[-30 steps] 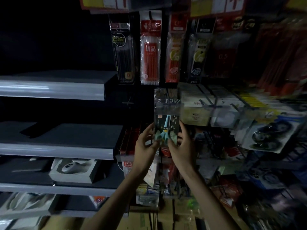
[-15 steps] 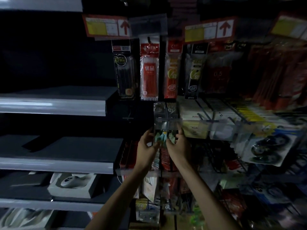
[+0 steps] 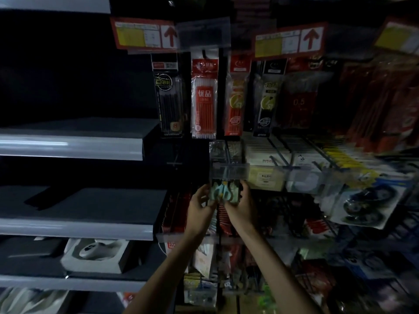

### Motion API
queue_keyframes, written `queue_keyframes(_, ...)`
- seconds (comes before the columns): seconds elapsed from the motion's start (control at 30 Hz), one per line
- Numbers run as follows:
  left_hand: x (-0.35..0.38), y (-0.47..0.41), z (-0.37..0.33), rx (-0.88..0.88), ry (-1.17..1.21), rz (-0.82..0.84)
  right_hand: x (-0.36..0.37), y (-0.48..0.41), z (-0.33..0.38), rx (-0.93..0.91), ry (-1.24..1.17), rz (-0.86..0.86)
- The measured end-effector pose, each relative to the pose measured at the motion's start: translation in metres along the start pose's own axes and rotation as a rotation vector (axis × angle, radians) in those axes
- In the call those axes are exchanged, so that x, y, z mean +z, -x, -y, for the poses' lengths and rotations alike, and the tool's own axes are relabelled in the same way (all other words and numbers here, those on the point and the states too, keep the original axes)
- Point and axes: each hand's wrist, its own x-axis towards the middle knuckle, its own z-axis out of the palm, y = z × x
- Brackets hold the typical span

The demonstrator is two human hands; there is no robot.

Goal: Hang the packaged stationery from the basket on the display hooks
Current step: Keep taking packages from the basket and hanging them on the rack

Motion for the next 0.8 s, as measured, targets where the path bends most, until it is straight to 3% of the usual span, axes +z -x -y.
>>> queue_keyframes(0.8,0.000,0.000,0.015,-0.059,0.042,0.032,0.008,-0.013,-0.034,0.001,-0.016,0.049)
